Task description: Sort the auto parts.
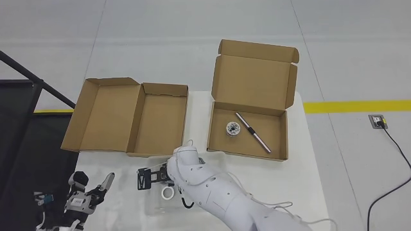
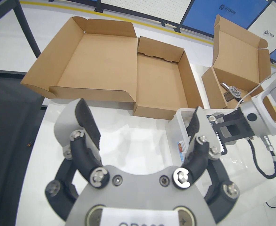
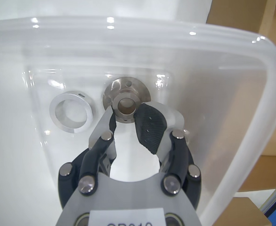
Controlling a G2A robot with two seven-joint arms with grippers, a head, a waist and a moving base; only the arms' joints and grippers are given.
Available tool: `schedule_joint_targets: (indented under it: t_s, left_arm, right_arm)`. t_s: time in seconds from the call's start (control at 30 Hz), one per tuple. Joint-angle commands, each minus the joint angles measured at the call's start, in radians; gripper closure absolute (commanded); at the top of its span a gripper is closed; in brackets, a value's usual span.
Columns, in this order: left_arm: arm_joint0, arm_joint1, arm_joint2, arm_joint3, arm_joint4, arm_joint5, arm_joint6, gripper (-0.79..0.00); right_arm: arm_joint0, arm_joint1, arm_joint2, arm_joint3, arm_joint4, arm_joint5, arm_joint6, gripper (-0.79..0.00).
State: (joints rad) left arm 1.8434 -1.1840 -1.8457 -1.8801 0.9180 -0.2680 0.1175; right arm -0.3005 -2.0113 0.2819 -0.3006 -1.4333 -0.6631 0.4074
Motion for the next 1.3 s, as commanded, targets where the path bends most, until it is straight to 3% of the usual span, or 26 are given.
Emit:
schedule_joint_targets:
  t_s: [0.0,0.1,0.13,0.17,0.67,0.93,1.13,1.27]
  left_arm:
    - [0.0,-0.001,0.0,-0.001,0.0,0.001,0.0,-0.785]
    - [0.0,-0.002,-0.001,-0.001,0.002,0.002,-0.001,-0.785]
    - [0.0,-0.002,-0.001,-0.001,0.003,0.003,-0.001,-0.785]
    - [0.0,-0.003,-0.001,-0.001,0.003,0.003,-0.001,-0.785]
    - [-0.009,-0.008,0.0,0.004,0.01,0.006,-0.006,-0.785]
    - [-0.014,-0.011,0.003,0.007,0.017,0.005,-0.009,-0.785]
    - [-0.016,-0.013,0.006,0.008,0.02,0.006,-0.009,-0.785]
    - [-0.017,-0.014,0.007,0.008,0.024,0.005,-0.009,-0.785]
  right_arm:
    - [0.002,0.0,-0.003,0.001,0.002,-0.004,-0.004,-0.197]
    - [0.003,-0.001,-0.008,0.004,0.006,-0.003,-0.006,-0.083]
    - [0.004,-0.001,-0.009,0.004,0.008,-0.003,-0.007,-0.077]
    - [0.004,-0.001,-0.011,0.005,0.009,-0.003,-0.007,0.0]
    - [0.008,0.001,-0.043,-0.003,0.004,-0.077,-0.033,0.0]
    - [-0.002,0.01,-0.059,-0.021,-0.044,-0.115,-0.105,0.0]
    - [-0.032,0.024,-0.069,-0.059,-0.105,-0.009,-0.161,-0.025]
    - [-0.043,0.037,-0.06,-0.083,-0.116,0.034,-0.156,-0.089]
